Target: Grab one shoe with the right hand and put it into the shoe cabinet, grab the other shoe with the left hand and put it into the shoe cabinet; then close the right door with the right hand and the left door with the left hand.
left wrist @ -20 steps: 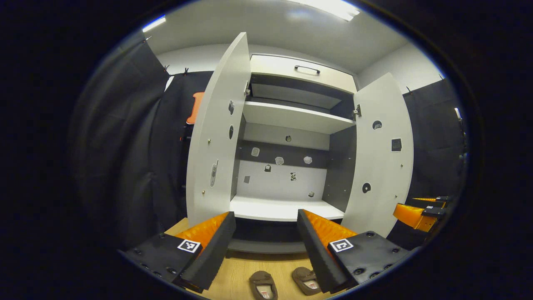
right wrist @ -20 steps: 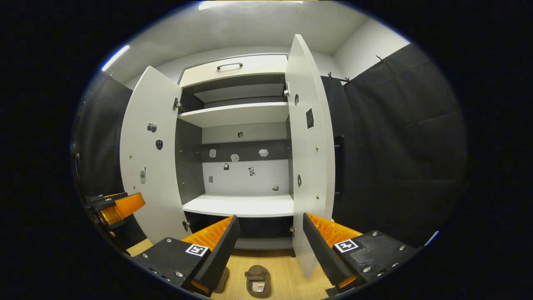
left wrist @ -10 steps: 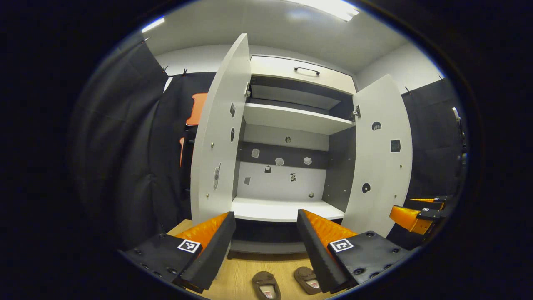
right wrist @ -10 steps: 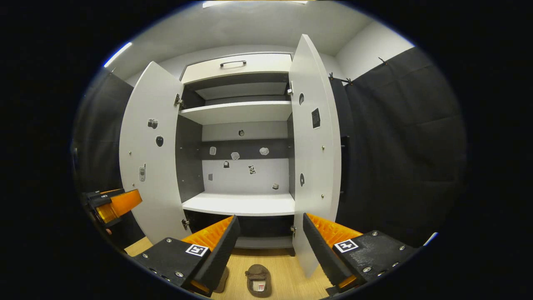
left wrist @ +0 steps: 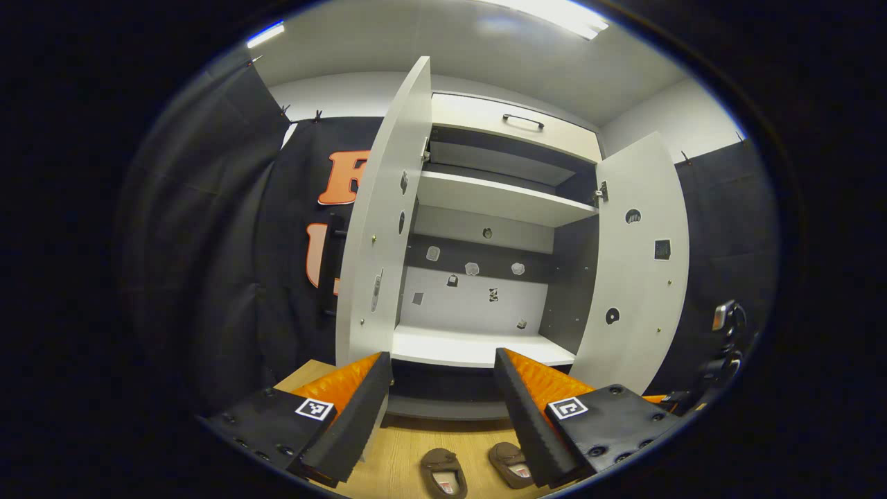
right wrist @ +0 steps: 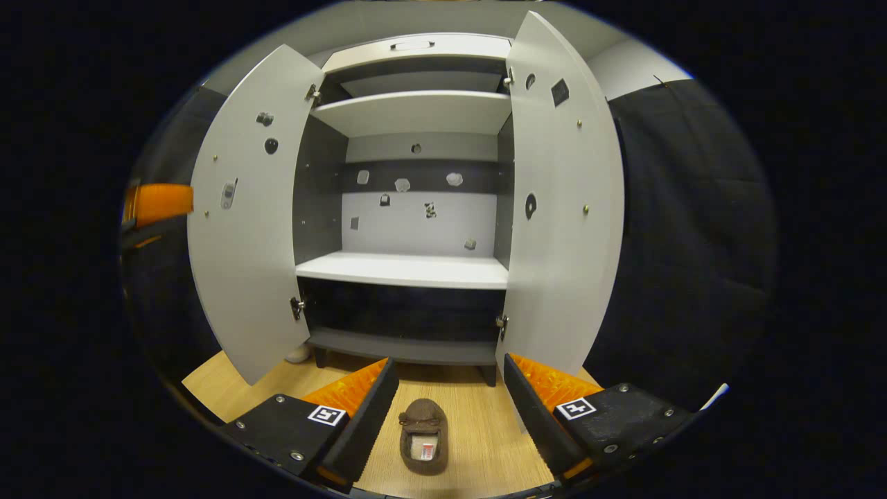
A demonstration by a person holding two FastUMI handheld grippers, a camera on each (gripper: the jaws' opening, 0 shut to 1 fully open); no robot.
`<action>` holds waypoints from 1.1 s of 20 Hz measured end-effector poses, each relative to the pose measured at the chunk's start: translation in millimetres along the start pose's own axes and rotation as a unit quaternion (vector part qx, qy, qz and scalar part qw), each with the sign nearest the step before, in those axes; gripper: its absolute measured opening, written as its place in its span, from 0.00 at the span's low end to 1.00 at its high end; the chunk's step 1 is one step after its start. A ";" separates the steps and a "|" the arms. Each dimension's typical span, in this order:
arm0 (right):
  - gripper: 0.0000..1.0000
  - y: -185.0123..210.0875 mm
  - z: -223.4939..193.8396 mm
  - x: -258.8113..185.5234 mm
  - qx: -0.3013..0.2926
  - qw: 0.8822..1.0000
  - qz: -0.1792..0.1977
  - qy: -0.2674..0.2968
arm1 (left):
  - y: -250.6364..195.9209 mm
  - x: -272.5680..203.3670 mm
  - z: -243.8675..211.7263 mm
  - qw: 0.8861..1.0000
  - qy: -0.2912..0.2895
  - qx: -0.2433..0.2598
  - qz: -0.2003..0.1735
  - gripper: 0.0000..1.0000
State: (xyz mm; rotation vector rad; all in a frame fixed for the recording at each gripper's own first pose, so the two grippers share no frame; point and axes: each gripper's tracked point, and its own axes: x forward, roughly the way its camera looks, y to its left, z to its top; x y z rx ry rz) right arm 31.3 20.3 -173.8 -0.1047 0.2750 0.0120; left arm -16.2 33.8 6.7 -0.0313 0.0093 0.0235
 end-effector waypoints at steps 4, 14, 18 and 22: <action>0.94 3.1 -80.6 37.2 -0.009 0.997 -0.002 0.073 | 11.5 -5.5 -2.7 1.000 0.005 0.012 0.007 0.96; 0.75 -0.3 -222.3 104.2 0.012 0.974 -0.018 0.224 | 23.5 -8.4 -20.9 0.999 0.029 0.029 0.001 0.96; 0.51 7.2 -254.5 113.1 0.025 0.963 -0.014 0.269 | 30.6 -5.1 -32.3 0.999 0.044 0.028 0.004 0.96; 0.22 6.3 -263.4 119.1 0.054 0.957 -0.032 0.283 | 38.9 -4.8 -34.3 0.998 0.042 0.039 0.013 0.96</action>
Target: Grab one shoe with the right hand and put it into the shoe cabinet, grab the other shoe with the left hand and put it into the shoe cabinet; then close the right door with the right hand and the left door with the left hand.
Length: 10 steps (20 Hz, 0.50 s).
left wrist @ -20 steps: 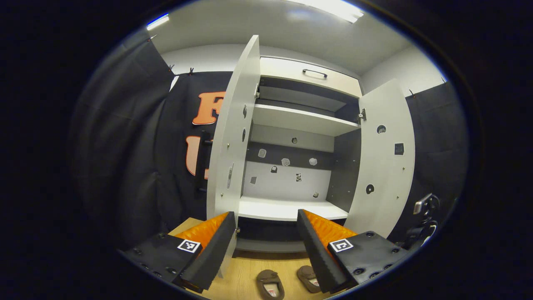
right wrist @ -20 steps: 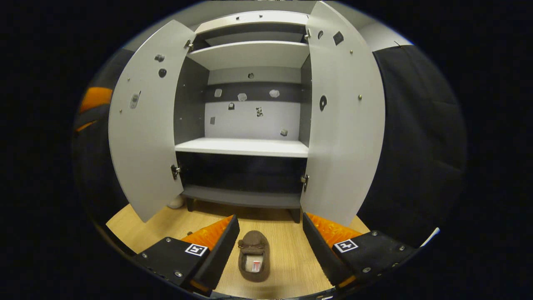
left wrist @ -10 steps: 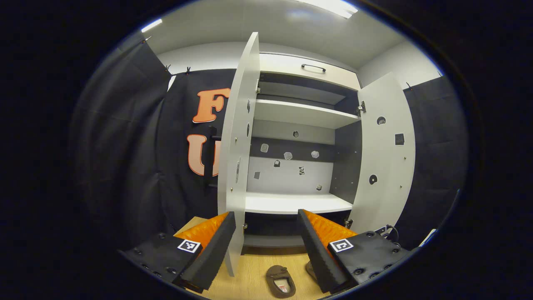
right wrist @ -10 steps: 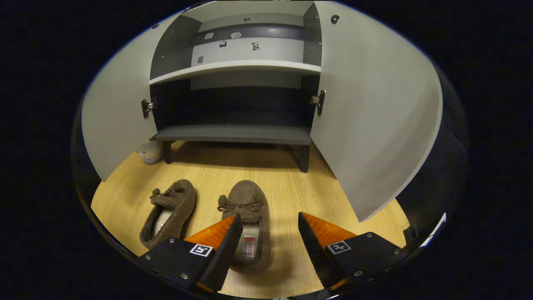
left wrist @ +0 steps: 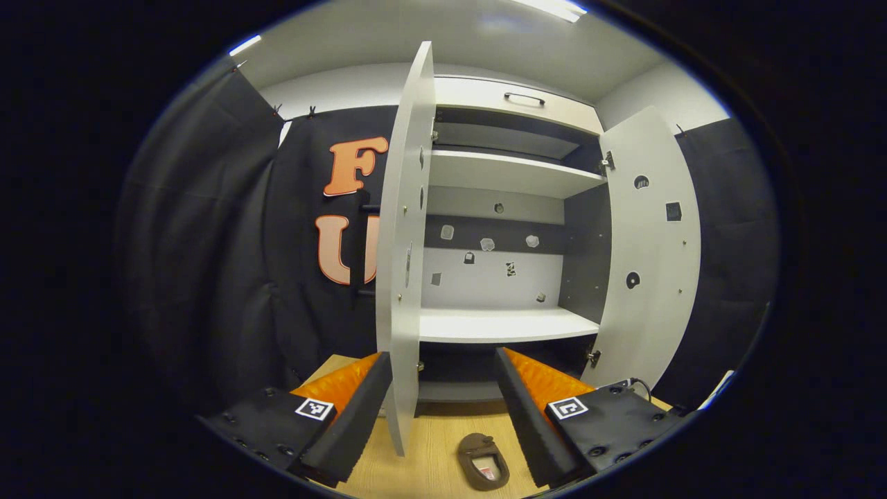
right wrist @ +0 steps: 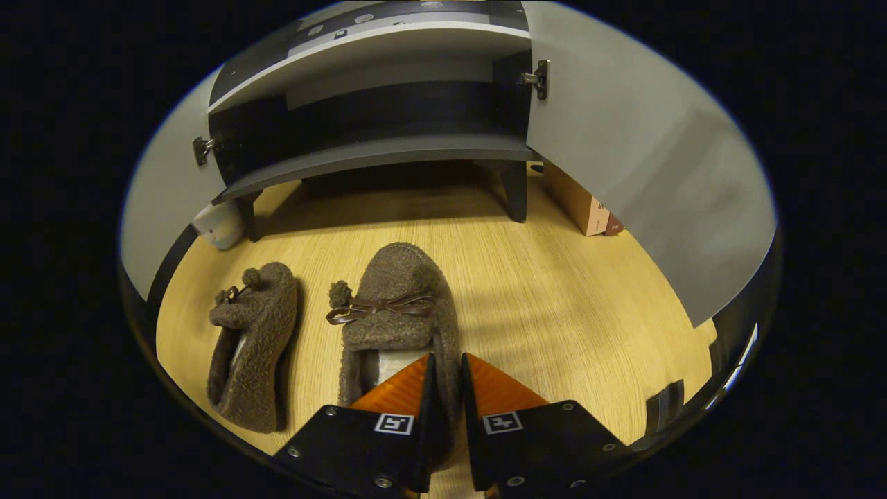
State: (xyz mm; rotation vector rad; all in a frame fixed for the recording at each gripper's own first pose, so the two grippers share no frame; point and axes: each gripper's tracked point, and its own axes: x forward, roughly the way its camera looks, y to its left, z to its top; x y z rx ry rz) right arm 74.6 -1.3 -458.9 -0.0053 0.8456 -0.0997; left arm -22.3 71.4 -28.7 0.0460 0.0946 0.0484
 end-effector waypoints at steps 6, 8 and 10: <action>0.02 3.0 14.5 -14.1 0.033 0.999 -0.012 -0.003 | 2.4 -1.1 -3.9 1.000 0.001 -0.005 -0.006 0.97; 0.02 6.0 30.7 -32.9 0.035 0.999 -0.011 -0.014 | 2.8 -0.6 -3.4 1.000 -0.004 -0.002 -0.006 0.94; 0.02 15.0 53.4 -55.7 0.048 0.998 -0.002 -0.029 | 1.8 -1.0 -5.5 1.000 -0.004 -0.003 -0.008 0.96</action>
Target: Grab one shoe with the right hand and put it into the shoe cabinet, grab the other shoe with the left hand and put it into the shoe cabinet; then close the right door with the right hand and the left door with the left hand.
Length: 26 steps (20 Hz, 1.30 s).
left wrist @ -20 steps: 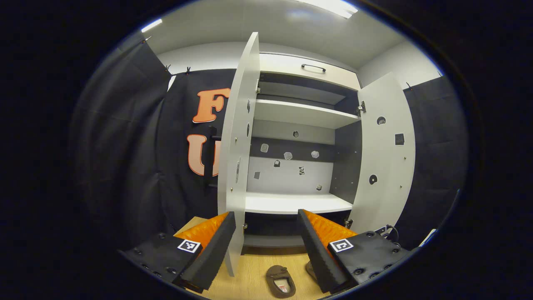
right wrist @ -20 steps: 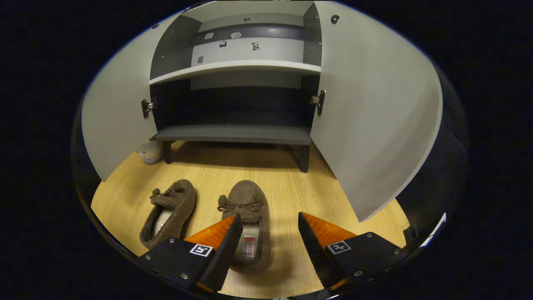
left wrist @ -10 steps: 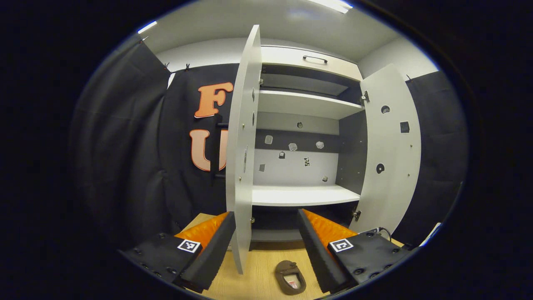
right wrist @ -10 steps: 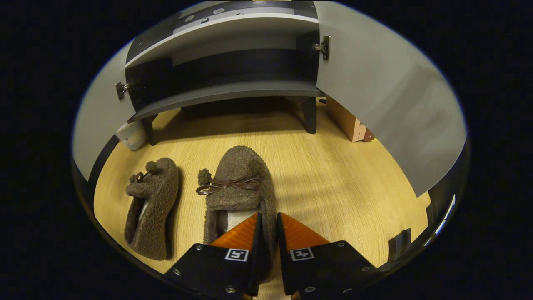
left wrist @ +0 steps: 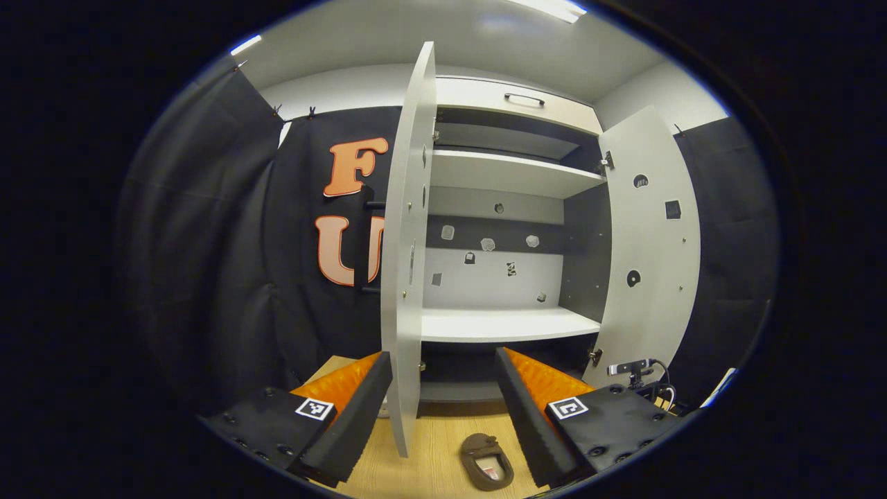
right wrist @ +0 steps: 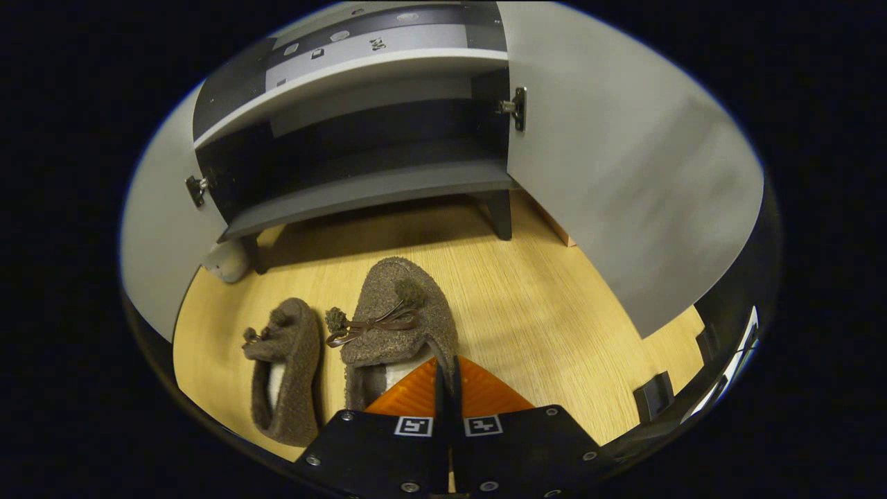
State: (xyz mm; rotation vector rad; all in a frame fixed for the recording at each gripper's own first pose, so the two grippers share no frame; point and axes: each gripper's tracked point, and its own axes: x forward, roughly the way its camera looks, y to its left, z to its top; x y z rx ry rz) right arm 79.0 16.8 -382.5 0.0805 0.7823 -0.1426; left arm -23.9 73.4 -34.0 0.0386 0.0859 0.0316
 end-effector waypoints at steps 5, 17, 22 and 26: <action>0.02 39.8 75.9 -70.8 0.019 0.998 0.032 -0.052 | 0.3 1.1 -4.7 1.000 0.002 0.003 -0.009 0.97; 0.02 127.2 261.6 -128.8 -0.009 0.981 0.094 -0.172 | 7.9 -2.4 -16.5 1.000 -0.001 0.019 -0.009 0.97; 0.02 138.3 353.2 -110.5 -0.018 0.974 0.074 -0.214 | 11.7 2.1 -22.6 1.000 0.005 0.024 -0.008 0.97; 0.01 138.7 401.4 -77.9 -0.009 0.974 0.049 -0.220 | 20.4 7.8 -23.6 1.000 0.009 0.026 0.002 0.97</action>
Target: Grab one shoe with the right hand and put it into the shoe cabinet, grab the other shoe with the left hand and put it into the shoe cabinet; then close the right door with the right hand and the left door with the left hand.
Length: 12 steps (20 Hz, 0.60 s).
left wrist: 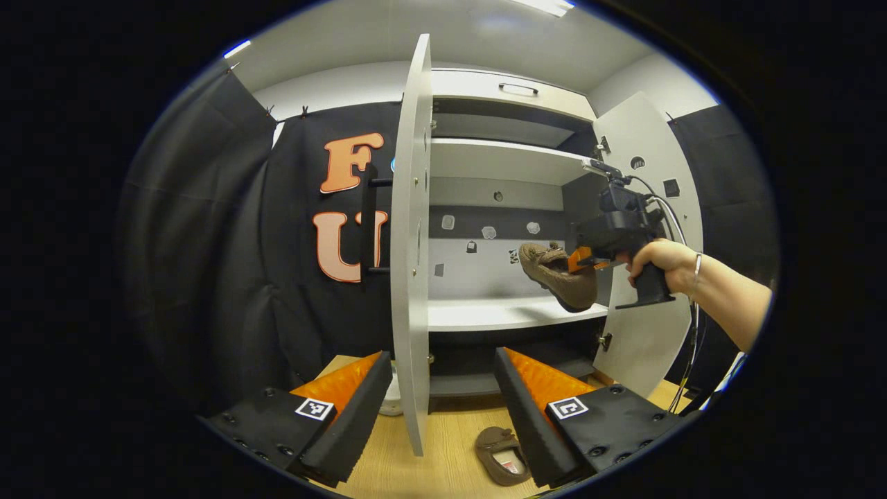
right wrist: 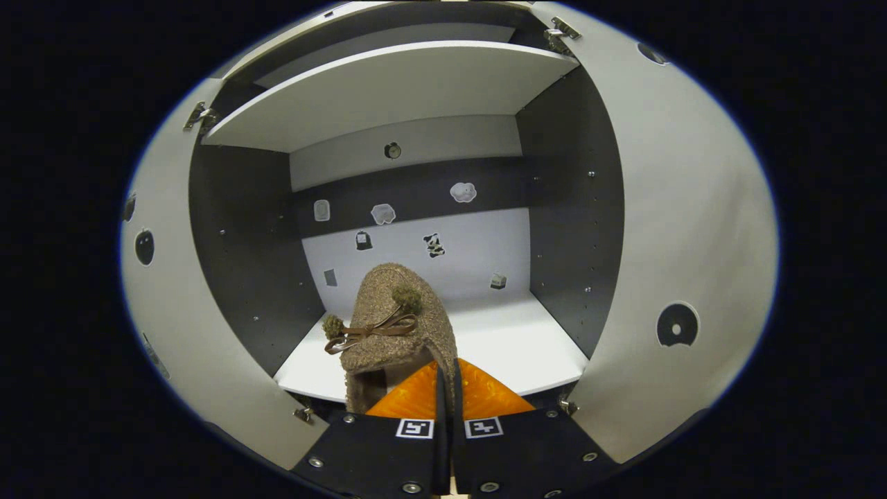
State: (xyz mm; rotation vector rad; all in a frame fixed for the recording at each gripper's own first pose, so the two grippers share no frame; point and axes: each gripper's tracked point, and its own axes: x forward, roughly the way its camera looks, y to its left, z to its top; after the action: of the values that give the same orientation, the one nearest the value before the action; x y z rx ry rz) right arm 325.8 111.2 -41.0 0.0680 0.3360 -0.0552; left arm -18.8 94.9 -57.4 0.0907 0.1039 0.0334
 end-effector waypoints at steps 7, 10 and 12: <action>0.02 -13.9 0.1 90.3 0.035 0.998 -0.035 0.037 | 17.8 3.5 -1.9 1.000 0.007 -0.001 0.029 0.97; 0.01 -24.3 -4.9 114.5 0.023 0.997 -0.055 0.047 | 21.4 1.4 -6.7 0.999 0.012 0.001 0.037 0.96; 0.04 -25.4 -13.8 118.3 0.022 0.996 -0.057 0.064 | 21.2 -3.1 -9.7 0.999 0.017 0.002 0.041 0.97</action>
State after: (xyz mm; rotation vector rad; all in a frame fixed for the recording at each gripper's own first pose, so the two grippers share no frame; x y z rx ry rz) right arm 431.1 81.9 -94.6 0.0960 0.4667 -0.1719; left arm -23.5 116.7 -64.7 0.0980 0.1335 0.1158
